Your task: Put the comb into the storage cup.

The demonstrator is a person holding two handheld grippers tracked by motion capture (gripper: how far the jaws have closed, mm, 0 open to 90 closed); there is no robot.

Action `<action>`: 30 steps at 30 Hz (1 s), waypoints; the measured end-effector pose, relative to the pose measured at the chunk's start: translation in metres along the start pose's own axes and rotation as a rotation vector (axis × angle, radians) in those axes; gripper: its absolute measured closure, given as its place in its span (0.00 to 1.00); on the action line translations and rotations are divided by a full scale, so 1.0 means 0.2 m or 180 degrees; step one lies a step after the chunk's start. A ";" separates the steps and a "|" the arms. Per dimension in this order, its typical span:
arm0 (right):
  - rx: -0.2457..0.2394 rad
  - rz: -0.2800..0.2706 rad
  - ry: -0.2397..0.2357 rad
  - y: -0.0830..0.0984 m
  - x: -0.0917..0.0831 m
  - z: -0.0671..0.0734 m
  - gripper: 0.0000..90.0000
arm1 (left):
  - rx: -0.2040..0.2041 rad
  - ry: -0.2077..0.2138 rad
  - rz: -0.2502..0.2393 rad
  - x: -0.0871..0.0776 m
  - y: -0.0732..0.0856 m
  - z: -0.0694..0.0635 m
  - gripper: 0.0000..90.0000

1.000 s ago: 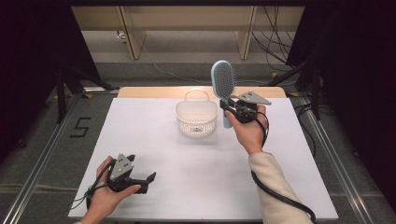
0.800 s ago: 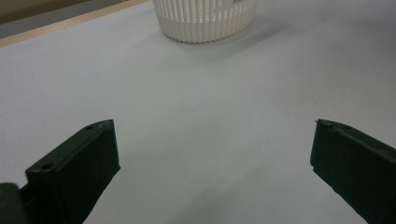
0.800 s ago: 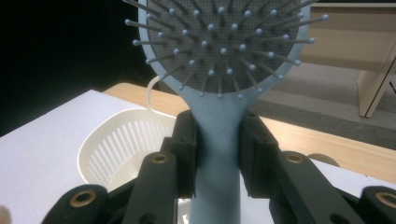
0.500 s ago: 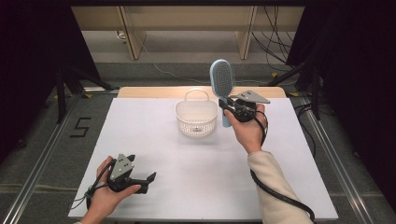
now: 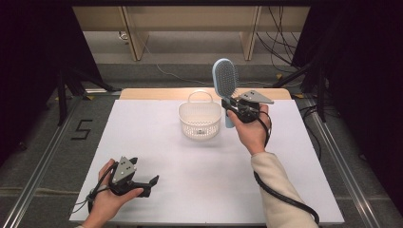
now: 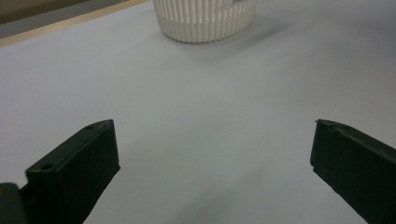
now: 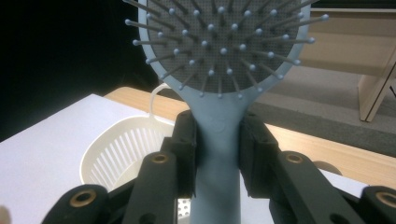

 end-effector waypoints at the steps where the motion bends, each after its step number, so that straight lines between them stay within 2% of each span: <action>1: -0.0002 -0.0002 0.0000 0.00 0.00 0.00 0.78 | 0.0002 0.0000 -0.0001 0.00 0.00 0.00 0.01; 30: -0.0021 -0.0029 -0.0004 -0.03 0.02 0.02 0.78 | 0.0005 0.0004 -0.0001 0.00 0.00 0.00 0.01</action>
Point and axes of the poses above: each handheld gripper's, and its own axes: x roughly forward along the jaws, y roughly out of its underside, z roughly to its left, the point moved 6 cm from there along x, roughly forward along the jaws, and after that the axes turned 11 degrees about y, right-handed, at the moved point
